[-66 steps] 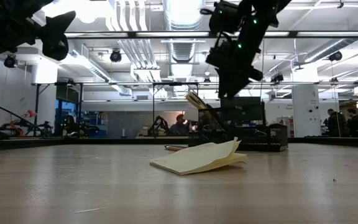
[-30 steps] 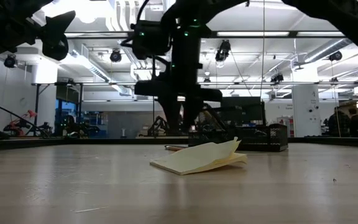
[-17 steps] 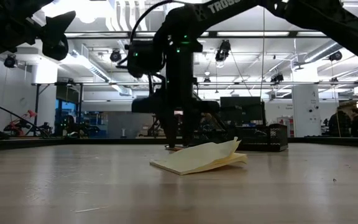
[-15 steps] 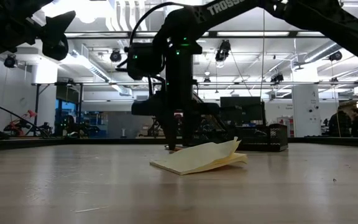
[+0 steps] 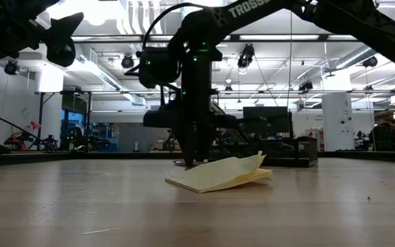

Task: Pick and place office supplies into organizer
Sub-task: Put the black pen into the black desk organizer

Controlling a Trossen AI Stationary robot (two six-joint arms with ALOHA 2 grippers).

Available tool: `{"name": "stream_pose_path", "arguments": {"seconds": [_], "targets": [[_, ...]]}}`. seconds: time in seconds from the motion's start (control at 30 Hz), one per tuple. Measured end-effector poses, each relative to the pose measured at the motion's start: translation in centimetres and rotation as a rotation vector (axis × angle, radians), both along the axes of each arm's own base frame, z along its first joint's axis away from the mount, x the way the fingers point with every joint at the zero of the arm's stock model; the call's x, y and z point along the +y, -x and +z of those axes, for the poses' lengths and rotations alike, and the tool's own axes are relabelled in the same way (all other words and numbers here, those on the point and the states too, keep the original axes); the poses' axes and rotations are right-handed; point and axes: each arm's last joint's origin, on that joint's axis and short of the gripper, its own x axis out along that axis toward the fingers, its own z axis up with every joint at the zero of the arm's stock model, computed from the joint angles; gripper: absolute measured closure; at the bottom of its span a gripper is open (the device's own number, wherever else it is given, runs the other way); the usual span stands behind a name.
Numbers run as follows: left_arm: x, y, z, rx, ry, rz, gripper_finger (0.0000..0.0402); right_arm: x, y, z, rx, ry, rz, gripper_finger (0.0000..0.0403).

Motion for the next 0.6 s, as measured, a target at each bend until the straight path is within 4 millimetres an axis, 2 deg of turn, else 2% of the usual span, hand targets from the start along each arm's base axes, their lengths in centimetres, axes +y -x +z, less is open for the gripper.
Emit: {"name": "stream_pose_path", "arguments": {"seconds": [0.13, 0.3, 0.47, 0.6], "targets": [[0.0, 0.0, 0.0, -0.001, 0.0, 0.001, 0.0201, -0.2, -0.1, -0.1, -0.006, 0.001, 0.021, 0.0339], [0.0, 0.0, 0.0, -0.001, 0.0, 0.0, 0.0201, -0.5, -0.1, -0.1, -0.013, -0.019, 0.049, 0.0349], [0.0, 0.0, 0.0, -0.002, 0.0, 0.001, 0.0201, -0.5, 0.0, 1.1, -0.035, -0.006, 0.065, 0.0352], [0.0, 0.0, 0.0, -0.002, 0.0, 0.0, 0.0201, -0.6, 0.4, 3.0, -0.066, 0.043, 0.03, 0.036]]}}
